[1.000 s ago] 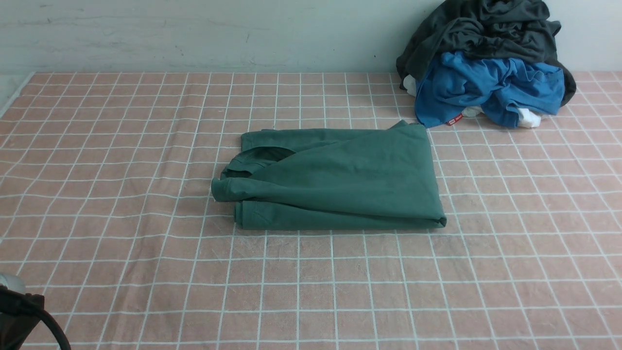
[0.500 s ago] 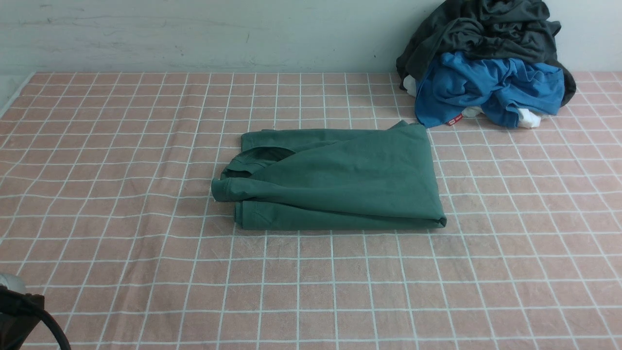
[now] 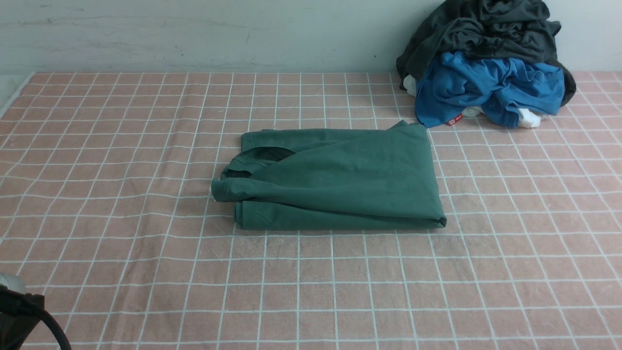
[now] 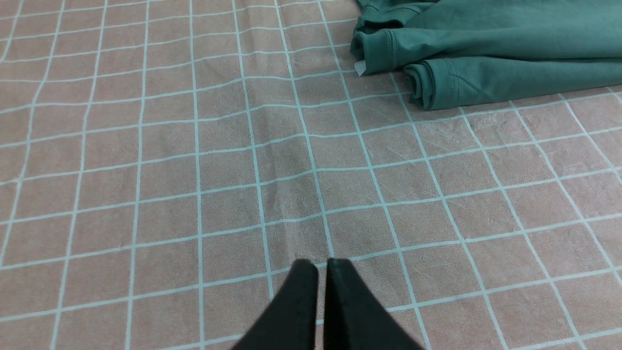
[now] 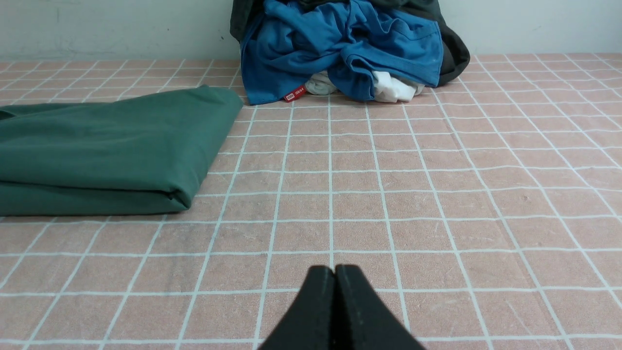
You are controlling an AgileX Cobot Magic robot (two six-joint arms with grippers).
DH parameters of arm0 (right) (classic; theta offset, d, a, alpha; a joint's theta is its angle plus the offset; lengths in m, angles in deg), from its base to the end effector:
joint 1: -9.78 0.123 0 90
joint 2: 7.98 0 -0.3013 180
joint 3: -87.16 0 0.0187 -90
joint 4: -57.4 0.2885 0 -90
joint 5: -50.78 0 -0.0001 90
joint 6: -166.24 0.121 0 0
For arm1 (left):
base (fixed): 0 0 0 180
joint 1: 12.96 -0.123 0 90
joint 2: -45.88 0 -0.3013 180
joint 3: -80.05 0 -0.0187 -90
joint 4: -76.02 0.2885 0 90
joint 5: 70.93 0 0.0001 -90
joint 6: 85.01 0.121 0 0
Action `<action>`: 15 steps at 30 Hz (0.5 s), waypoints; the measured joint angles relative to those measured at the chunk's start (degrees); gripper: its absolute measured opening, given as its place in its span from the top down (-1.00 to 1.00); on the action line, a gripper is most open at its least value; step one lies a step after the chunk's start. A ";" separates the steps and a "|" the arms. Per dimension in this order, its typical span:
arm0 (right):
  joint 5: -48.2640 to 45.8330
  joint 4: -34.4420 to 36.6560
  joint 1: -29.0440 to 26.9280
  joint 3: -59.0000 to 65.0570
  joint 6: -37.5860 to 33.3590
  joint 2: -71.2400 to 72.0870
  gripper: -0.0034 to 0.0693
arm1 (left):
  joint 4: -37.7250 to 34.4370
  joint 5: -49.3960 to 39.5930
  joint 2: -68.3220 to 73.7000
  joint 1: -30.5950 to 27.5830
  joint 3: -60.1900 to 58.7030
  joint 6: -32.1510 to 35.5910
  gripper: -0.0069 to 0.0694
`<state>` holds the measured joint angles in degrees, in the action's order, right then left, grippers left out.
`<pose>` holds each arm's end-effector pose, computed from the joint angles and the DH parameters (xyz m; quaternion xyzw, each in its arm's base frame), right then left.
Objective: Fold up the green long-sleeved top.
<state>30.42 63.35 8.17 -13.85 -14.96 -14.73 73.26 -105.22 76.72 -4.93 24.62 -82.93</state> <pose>0.1034 0.0015 0.1651 0.0309 0.7980 0.0289 0.6012 0.1304 -0.0217 0.2534 0.0660 0.8658 -0.0473 0.4938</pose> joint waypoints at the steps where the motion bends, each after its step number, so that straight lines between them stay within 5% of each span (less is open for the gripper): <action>1: -0.05 0.00 0.00 0.00 -0.06 0.00 0.94 | 0.00 1.38 -0.71 0.00 -1.10 0.00 0.78; 15: -0.17 0.06 0.00 0.00 -0.06 0.00 0.94 | -1.14 18.34 -23.92 -5.30 -23.48 -0.12 0.78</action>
<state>30.25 63.41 8.17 -13.85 -15.02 -14.73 72.12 -86.88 52.79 -10.23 1.14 -83.06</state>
